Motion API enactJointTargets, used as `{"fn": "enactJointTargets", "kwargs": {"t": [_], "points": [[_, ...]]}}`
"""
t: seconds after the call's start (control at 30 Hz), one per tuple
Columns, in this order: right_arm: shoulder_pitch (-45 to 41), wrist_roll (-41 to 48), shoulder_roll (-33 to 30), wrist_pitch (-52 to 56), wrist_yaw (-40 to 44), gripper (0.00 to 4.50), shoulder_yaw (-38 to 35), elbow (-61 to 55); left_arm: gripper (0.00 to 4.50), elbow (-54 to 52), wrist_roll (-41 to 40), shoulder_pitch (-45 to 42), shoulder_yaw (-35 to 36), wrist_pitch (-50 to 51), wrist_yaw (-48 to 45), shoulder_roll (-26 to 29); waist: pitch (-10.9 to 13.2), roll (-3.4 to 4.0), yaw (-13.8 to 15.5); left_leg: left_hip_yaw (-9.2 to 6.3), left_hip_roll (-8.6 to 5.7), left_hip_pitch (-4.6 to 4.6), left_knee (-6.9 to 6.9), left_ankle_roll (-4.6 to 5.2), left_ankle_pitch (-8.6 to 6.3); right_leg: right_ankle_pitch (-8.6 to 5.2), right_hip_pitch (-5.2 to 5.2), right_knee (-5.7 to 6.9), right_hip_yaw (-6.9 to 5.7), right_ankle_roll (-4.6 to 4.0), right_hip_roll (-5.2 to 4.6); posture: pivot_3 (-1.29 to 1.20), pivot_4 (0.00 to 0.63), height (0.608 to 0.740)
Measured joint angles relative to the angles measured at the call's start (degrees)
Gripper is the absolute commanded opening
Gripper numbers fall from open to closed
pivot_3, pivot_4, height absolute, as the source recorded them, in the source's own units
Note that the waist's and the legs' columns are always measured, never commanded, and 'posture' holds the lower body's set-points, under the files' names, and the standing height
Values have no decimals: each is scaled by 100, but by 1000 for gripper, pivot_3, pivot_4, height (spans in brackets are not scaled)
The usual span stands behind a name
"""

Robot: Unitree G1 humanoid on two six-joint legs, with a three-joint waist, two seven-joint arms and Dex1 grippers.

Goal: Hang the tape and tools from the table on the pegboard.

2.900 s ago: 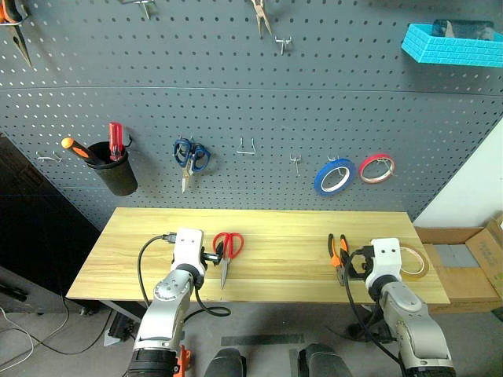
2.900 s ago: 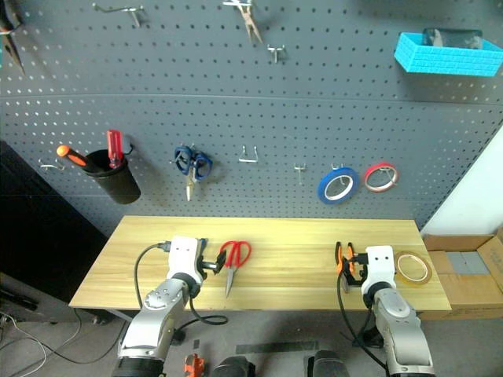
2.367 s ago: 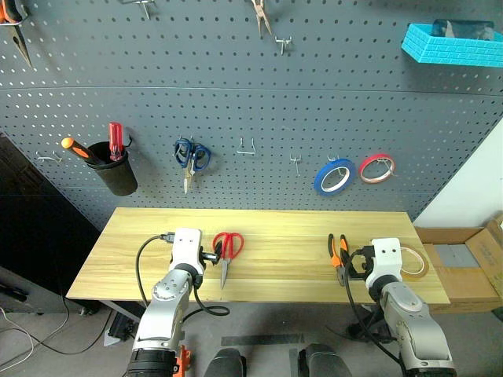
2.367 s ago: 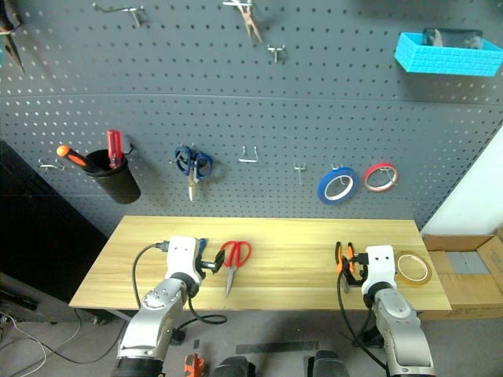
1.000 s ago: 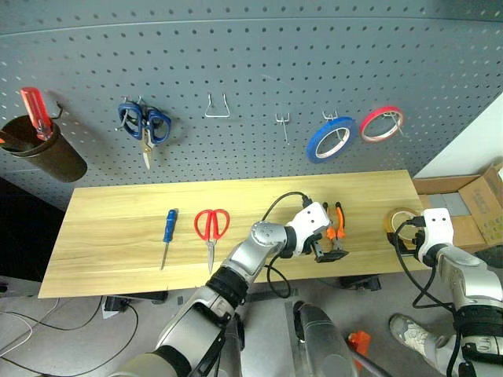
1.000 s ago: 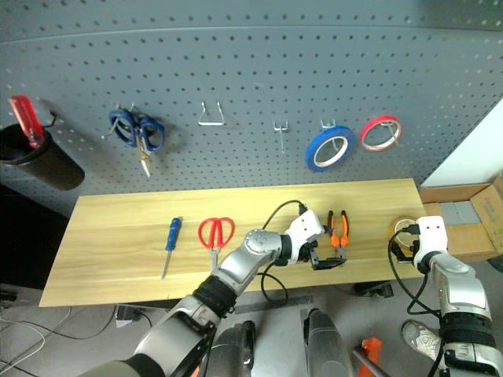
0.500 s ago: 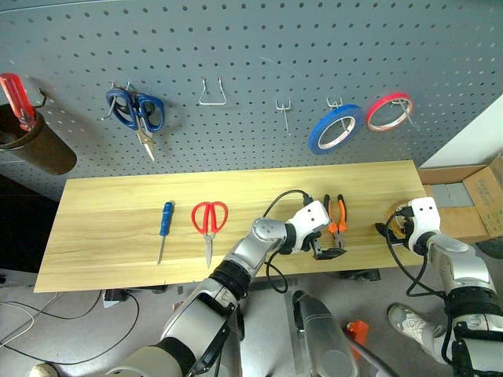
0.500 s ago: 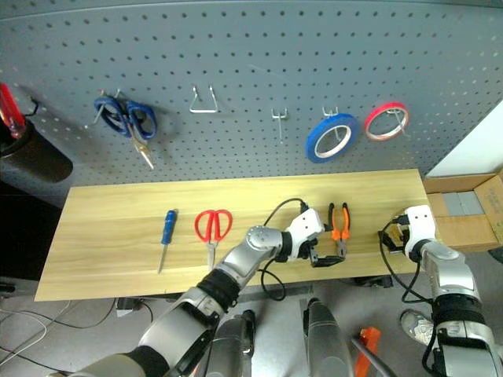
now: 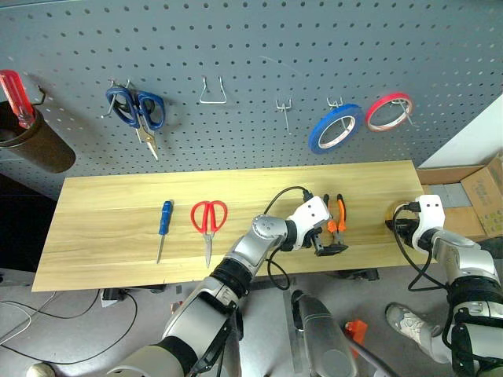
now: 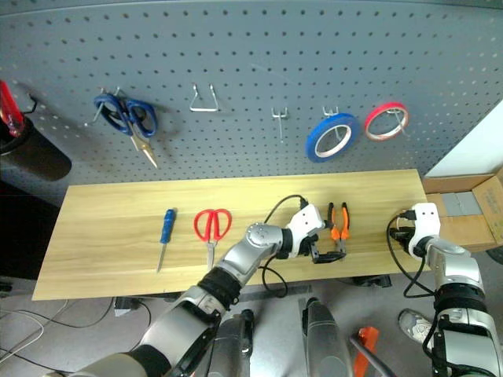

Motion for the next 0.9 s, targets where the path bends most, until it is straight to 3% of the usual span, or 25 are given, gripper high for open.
{"fn": "enactJointTargets", "kwargs": {"t": [0.17,0.33,0.47,0.67,0.9], "points": [[280,-198,3,-143,-213,120,169,-444,4500,52,6,-26,29,-69,8,3,-8,5,15,-4,1,-2,0,-2,0,0,-1,2,-6,0,0,-111,344,740],[1483,-635,89,-394,-572,120,565,-2044,4500,-367,-32,213,98,1,-83,180,-63,39,41,-8,-3,-14,0,-29,6,11,-14,0,-8,-19,-8,-135,269,740],[2433,-1061,185,-641,-916,120,852,-3476,4500,-1505,-249,802,185,457,-290,559,-197,93,9,17,-6,-56,-1,-58,20,14,-87,20,17,-22,-15,-166,211,740],[3149,-1766,237,-1598,-1187,120,1395,-4962,4500,-3786,-842,2156,445,1723,-372,1363,-587,104,-2,8,1,-50,-15,-78,32,15,-85,16,10,-24,-3,-132,132,740],[2765,-2266,649,-2726,-1574,120,1814,-4441,4500,-5484,-1295,3033,1629,2533,599,1755,-945,58,39,-2,0,54,-21,-53,45,28,40,-10,-3,-14,0,-7,72,740]]}}
